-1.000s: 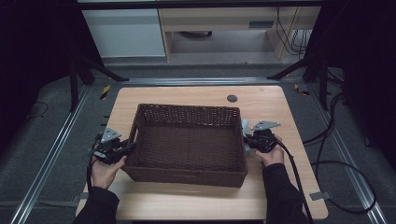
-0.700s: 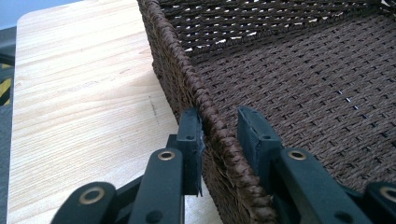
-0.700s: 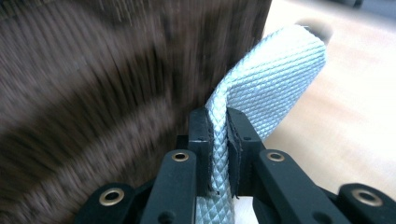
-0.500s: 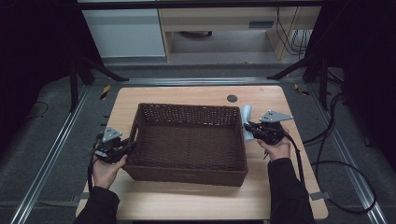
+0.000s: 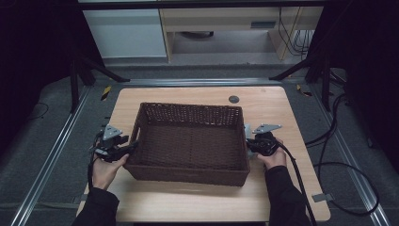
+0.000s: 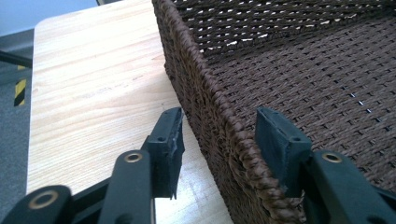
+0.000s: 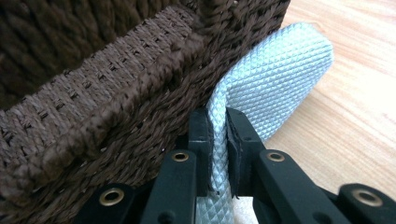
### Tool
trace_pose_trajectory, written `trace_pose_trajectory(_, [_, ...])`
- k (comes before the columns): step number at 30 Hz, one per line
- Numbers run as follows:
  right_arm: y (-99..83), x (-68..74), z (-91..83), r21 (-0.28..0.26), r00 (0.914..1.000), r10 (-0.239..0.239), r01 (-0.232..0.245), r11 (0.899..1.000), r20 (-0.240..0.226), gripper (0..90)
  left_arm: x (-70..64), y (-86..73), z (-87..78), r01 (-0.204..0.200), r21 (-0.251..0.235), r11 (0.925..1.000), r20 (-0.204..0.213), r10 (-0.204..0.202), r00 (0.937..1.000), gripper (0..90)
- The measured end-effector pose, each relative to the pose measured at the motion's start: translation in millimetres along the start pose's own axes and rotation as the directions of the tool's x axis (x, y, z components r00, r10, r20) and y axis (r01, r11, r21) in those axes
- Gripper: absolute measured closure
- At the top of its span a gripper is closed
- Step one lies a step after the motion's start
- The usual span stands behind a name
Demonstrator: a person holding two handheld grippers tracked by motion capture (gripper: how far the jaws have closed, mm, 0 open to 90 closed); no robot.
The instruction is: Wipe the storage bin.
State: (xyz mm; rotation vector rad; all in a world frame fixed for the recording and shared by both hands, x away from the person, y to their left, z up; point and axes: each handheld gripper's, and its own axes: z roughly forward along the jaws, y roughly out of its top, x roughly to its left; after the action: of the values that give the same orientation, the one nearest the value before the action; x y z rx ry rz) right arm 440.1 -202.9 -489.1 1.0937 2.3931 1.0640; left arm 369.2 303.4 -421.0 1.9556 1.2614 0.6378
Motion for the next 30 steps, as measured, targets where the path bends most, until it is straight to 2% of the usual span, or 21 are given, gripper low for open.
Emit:
trace_pose_trajectory(2, [1.3,0.7,-3.8,-0.014,1.0000,0.004,-0.004,1.000,-0.005,82.0,-0.3,-0.5,-4.4,0.001,-0.013,0.9999,0.017,-0.001,0.9999,48.6])
trace_pose_trajectory(4, [5.5,0.6,-15.6,-0.084,1.0000,0.005,-0.006,0.996,-0.009,82.0,-2.7,-1.9,-8.6,-0.015,-0.013,0.9998,0.016,0.015,0.9998,49.2])
trace_pose_trajectory(6, [10.3,0.8,-28.5,-0.148,1.0000,0.009,-0.009,0.989,-0.004,82.0,-4.0,-3.5,-9.7,-0.027,0.000,0.9996,0.022,0.027,0.9994,54.4])
trace_pose_trajectory(8, [15.8,2.8,-42.0,-0.205,1.0000,0.000,0.001,0.979,0.004,82.1,-4.9,-5.3,-9.0,-0.022,0.004,0.9998,0.036,0.022,0.9991,58.7])
trace_pose_trajectory(11, [19.8,7.7,-54.7,-0.241,0.9997,-0.023,0.024,0.970,0.006,82.1,-7.5,-6.5,-7.1,-0.019,0.016,0.9997,0.038,0.018,0.9991,66.0])
trace_pose_trajectory(16, [11.1,12.5,-46.0,-0.183,0.9994,-0.035,0.034,0.982,-0.002,82.1,-8.7,-6.9,-6.9,-0.010,0.012,0.9999,0.029,0.010,0.9995,69.1])
trace_pose_trajectory(19, [2.2,14.5,-32.1,-0.118,0.9995,-0.029,0.027,0.993,-0.016,82.1,-8.4,-6.5,-6.2,-0.006,0.011,0.9999,0.026,0.006,0.9996,69.4])
trace_pose_trajectory(20, [-1.6,14.5,-25.0,-0.079,0.9993,-0.033,0.032,0.996,-0.017,82.1,-8.1,-6.2,-5.7,-0.005,0.011,0.9999,0.027,0.005,0.9996,69.4])
trace_pose_trajectory(22, [-7.2,12.2,-15.4,-0.029,0.9995,-0.026,0.026,0.999,-0.017,82.1,-6.8,-5.0,-4.1,-0.004,0.010,0.9999,0.028,0.003,0.9996,69.5])
trace_pose_trajectory(24, [-9.8,9.7,-11.4,-0.008,0.9997,-0.011,0.010,1.000,-0.021,82.1,-6.1,-4.1,-2.4,0.001,0.007,1.0000,0.029,-0.001,0.9996,69.4])
trace_pose_trajectory(27, [-7.4,9.8,-16.3,-0.024,0.9996,-0.019,0.018,1.000,-0.021,82.1,-5.7,-1.7,0.5,0.002,0.008,1.0000,0.026,-0.002,0.9997,69.3])
trace_pose_trajectory(29, [-0.5,9.7,-27.3,-0.084,0.9996,-0.024,0.022,0.996,-0.015,82.0,-5.0,-0.2,2.9,0.003,0.007,1.0000,0.025,-0.003,0.9997,69.3])
trace_pose_trajectory(30, [5.3,9.9,-36.0,-0.133,0.9996,-0.027,0.025,0.991,-0.007,82.1,-5.0,0.2,3.5,0.004,0.006,1.0000,0.025,-0.004,0.9997,69.2])
